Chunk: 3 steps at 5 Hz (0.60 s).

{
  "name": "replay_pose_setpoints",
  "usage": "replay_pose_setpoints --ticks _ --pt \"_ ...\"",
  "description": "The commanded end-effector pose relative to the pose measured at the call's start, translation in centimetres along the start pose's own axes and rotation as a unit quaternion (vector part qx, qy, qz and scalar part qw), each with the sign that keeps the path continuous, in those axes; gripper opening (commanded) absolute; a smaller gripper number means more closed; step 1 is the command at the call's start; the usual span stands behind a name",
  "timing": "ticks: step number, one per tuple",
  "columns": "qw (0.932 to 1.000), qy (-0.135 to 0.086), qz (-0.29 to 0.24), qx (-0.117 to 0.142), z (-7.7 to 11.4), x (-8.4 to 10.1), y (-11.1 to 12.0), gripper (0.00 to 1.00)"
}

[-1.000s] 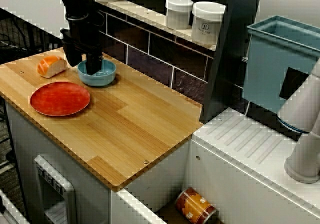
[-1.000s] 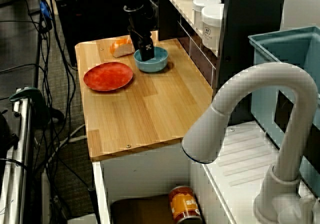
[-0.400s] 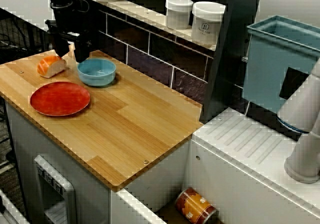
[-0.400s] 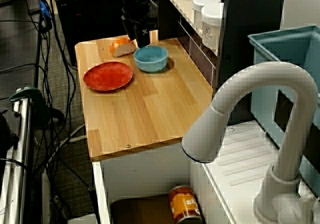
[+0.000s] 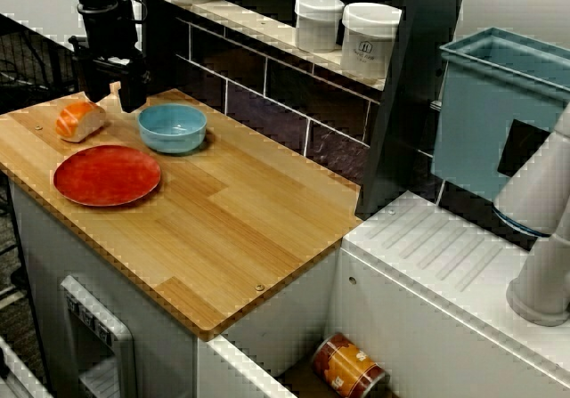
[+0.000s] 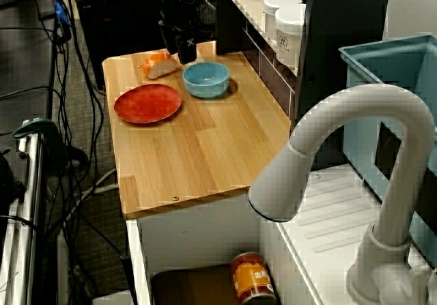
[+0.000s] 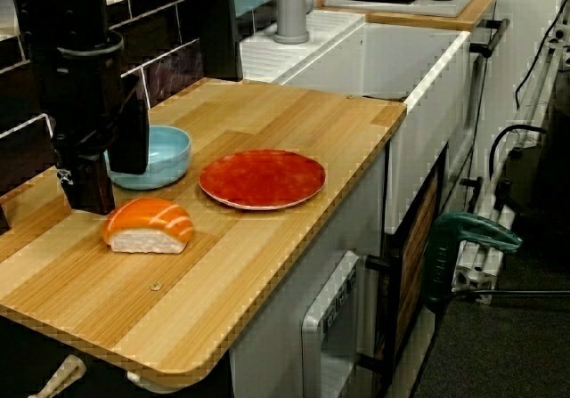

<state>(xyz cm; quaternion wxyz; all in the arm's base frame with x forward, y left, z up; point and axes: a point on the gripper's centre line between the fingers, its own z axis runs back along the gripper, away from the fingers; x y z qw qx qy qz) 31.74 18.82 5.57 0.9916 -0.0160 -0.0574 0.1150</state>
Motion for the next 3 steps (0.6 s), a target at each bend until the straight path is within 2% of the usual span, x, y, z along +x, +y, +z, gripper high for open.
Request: replay_pose_setpoints --ticks 1,2,3 --pt "0.9999 -0.013 -0.005 0.002 2.8 -0.1 0.6 1.00" --pt "0.9998 -0.015 -0.012 -0.005 3.1 -0.6 1.0 1.00" --pt "0.9992 -0.027 -0.023 -0.020 4.0 -1.5 1.5 1.00"
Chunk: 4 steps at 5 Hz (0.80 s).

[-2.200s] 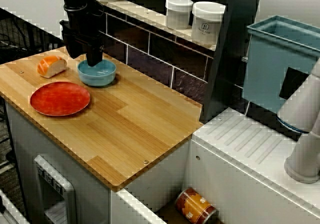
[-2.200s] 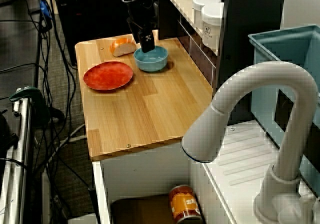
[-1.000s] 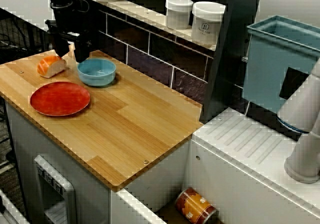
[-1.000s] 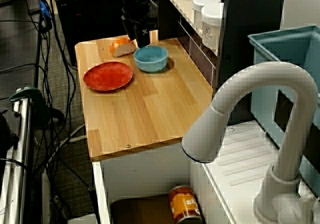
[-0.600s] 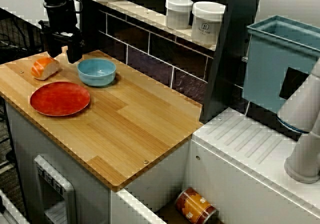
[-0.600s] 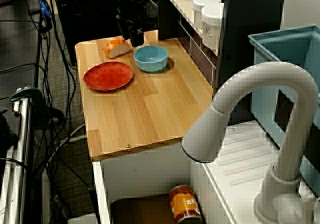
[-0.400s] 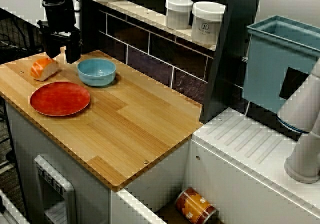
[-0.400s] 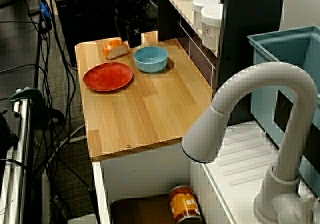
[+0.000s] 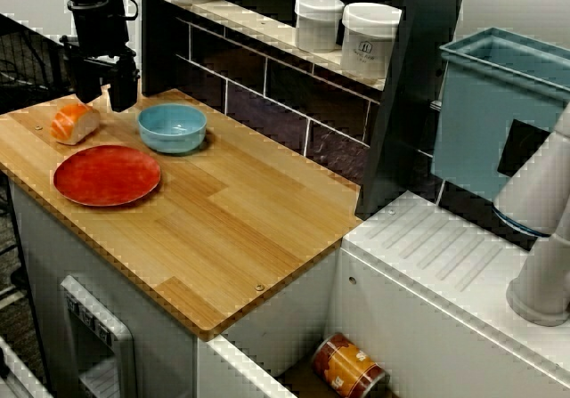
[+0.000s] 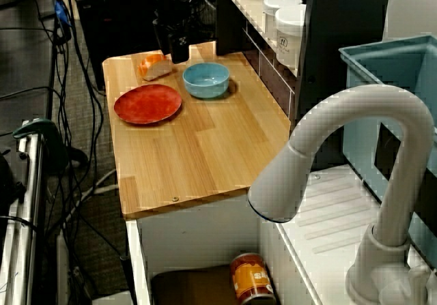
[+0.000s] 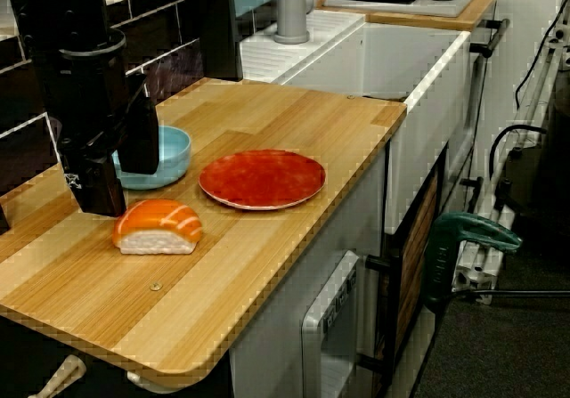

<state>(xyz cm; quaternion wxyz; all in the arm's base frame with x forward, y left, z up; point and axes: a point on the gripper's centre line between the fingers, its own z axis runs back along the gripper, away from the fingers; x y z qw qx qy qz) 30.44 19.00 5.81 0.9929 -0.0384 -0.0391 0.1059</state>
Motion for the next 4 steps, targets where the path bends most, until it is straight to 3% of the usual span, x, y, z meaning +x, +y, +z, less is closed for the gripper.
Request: replay_pose_setpoints --ticks 1,2,4 --pt "0.9975 -0.068 -0.019 0.002 4.5 -1.1 0.6 1.00" --pt "0.9962 -0.083 -0.024 0.017 4.4 -1.9 0.0 1.00" --pt "0.9961 -0.074 -0.036 0.033 2.3 -3.1 0.6 1.00"
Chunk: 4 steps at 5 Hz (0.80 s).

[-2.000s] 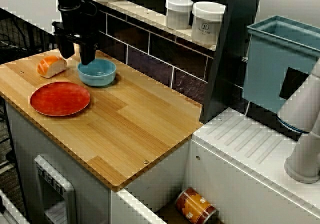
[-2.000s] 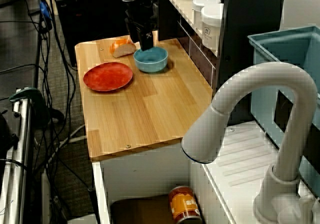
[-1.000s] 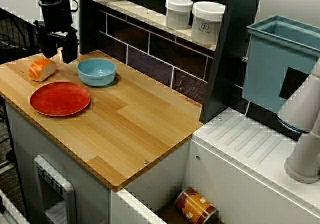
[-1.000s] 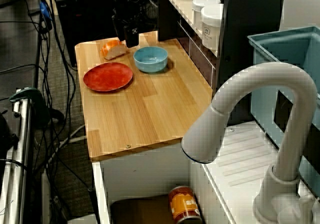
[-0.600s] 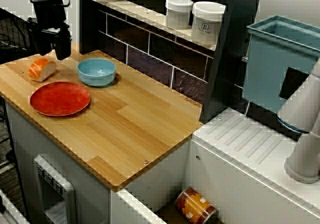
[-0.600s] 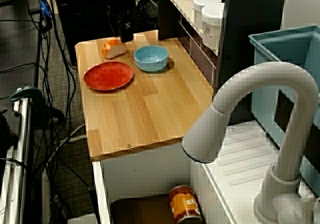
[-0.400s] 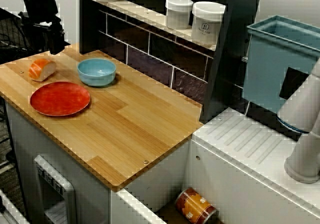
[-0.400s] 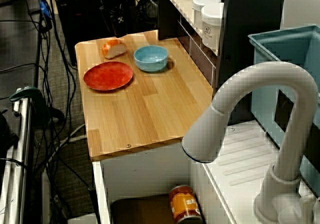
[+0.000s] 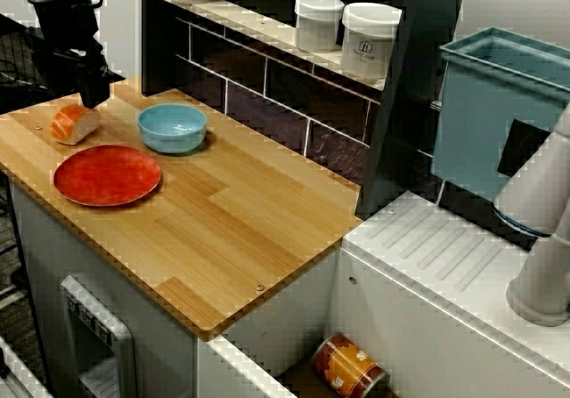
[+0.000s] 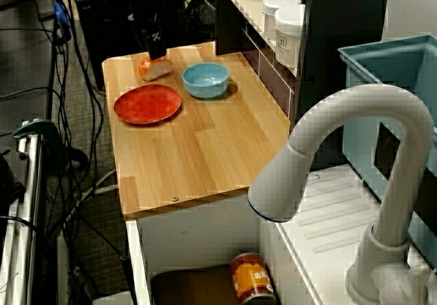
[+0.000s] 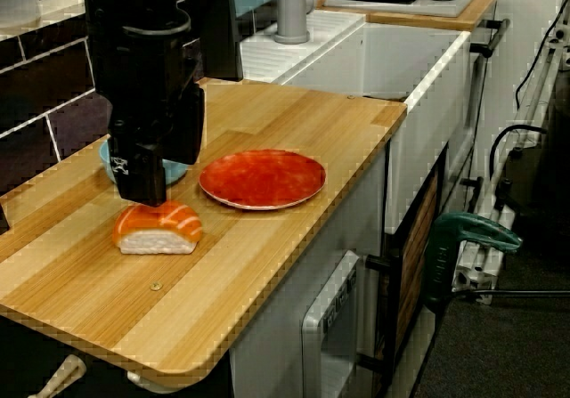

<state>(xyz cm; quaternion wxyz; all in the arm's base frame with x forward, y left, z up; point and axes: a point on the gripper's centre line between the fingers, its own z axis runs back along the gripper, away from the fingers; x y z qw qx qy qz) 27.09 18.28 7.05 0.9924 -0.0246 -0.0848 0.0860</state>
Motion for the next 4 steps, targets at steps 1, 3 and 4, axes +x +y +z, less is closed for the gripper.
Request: replay_pose_setpoints --ticks 1,3,4 --pt "0.9990 -0.026 -0.012 0.033 0.0 0.4 1.2 1.00" --pt "0.9992 -0.019 -0.003 0.036 -0.4 0.8 2.1 1.00" --pt "0.9991 -0.014 0.001 0.041 -1.1 0.7 2.2 1.00"
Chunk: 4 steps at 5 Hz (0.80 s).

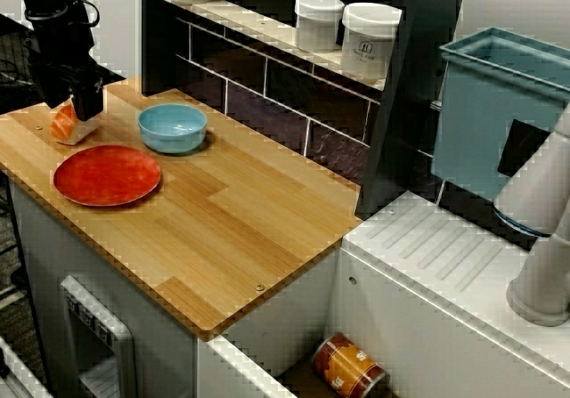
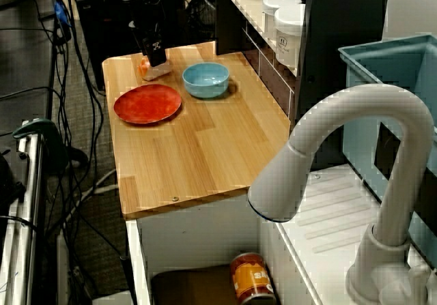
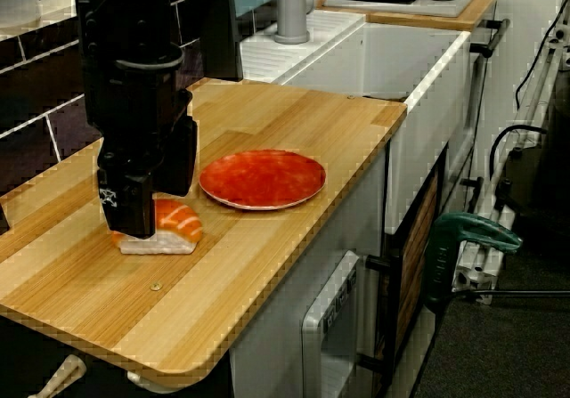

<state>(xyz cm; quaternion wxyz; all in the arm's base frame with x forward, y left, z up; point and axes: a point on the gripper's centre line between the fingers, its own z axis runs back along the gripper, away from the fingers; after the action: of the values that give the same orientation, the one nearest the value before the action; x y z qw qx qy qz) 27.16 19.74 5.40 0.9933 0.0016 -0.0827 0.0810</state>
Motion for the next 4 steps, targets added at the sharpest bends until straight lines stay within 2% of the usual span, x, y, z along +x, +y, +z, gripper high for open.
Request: replay_pose_setpoints --ticks 1,2,3,4 --pt "0.9997 -0.011 0.008 0.022 -0.2 0.5 0.4 1.00" --pt "0.9997 -0.002 0.006 0.025 -0.8 0.3 0.1 1.00" --pt "0.9996 0.007 -0.005 0.026 -0.9 0.4 -0.5 0.00" --pt "0.9994 0.018 -0.012 0.027 -1.2 0.2 -0.7 0.00"
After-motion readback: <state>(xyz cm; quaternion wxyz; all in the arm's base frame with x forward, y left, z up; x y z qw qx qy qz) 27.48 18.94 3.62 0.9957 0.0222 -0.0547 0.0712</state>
